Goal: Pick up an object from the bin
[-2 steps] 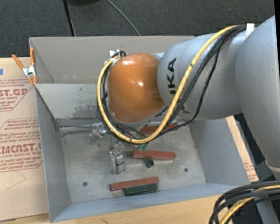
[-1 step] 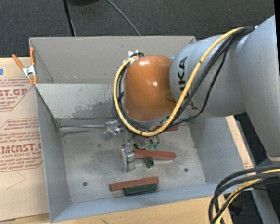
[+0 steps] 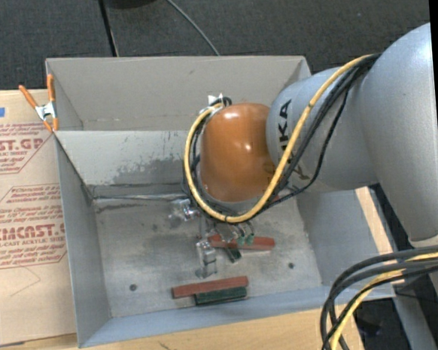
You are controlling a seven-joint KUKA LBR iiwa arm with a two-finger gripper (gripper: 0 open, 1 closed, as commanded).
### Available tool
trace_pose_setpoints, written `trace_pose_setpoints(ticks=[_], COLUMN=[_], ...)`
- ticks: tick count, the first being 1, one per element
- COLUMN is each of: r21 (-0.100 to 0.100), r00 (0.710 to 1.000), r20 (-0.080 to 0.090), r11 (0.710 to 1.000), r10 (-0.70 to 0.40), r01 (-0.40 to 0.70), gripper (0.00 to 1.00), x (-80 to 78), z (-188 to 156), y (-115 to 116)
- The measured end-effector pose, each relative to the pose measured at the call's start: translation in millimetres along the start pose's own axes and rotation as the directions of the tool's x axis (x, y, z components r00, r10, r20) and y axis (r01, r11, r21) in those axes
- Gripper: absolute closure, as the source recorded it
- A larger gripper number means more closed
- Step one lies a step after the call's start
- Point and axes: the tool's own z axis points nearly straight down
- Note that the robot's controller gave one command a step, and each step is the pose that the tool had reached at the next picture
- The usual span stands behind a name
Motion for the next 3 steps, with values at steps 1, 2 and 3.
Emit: trace_pose_setpoints(ticks=[1, 2, 3], r21=[-0.002, -0.005, 0.001], r00=[0.946, 0.939, 0.929], r20=[0.0, -0.006, 0.004], r11=[0.946, 0.939, 0.929], r10=[-0.324, -0.345, -0.371], r01=[0.324, 0.345, 0.371], gripper=[0.0, 0.0, 0.0], x=[3.4, 24.5, 30.1], z=[35.9, 19.3, 33.0], y=[-26.5, -59.1, -103.4])
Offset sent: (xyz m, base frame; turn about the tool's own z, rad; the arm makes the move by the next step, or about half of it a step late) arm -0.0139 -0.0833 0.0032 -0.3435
